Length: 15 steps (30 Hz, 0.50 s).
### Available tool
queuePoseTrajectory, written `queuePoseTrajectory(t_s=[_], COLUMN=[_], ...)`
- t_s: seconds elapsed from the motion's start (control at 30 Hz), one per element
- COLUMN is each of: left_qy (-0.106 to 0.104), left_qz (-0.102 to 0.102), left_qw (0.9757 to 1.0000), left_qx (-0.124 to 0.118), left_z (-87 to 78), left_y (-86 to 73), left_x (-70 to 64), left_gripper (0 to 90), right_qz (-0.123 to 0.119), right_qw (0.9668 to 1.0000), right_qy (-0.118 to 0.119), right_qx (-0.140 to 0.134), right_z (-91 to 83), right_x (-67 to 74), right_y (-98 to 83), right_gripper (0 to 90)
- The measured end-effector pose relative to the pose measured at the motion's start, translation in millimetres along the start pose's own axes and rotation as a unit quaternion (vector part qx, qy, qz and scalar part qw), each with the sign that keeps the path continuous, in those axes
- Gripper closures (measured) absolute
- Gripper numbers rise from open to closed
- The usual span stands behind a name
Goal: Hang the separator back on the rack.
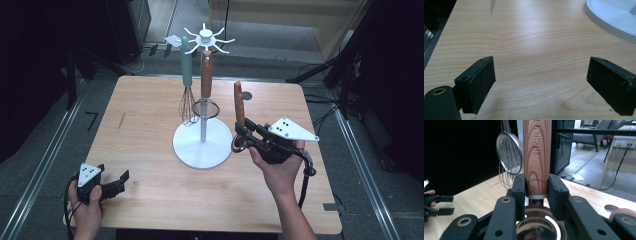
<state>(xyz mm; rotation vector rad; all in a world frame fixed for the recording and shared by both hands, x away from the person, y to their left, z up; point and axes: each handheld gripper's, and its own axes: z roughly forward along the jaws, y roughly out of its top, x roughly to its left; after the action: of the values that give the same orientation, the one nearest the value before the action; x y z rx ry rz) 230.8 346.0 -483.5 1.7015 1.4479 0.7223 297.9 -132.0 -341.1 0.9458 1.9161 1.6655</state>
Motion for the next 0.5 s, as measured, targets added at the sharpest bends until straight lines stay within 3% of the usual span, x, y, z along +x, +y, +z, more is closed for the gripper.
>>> queuePoseTrajectory(t_s=[0.5], left_qy=[0.002], left_qz=[-0.002], left_qw=[1.0000], left_qx=[-0.002], left_z=[-0.1], left_y=[-0.2], left_x=[0.0], left_gripper=[8.4], right_qz=[-0.003], right_qw=[0.9997], right_qy=[0.001], right_qx=[-0.025], right_z=[3.7], right_x=[4.2], right_y=[22.2], right_gripper=[71.3])
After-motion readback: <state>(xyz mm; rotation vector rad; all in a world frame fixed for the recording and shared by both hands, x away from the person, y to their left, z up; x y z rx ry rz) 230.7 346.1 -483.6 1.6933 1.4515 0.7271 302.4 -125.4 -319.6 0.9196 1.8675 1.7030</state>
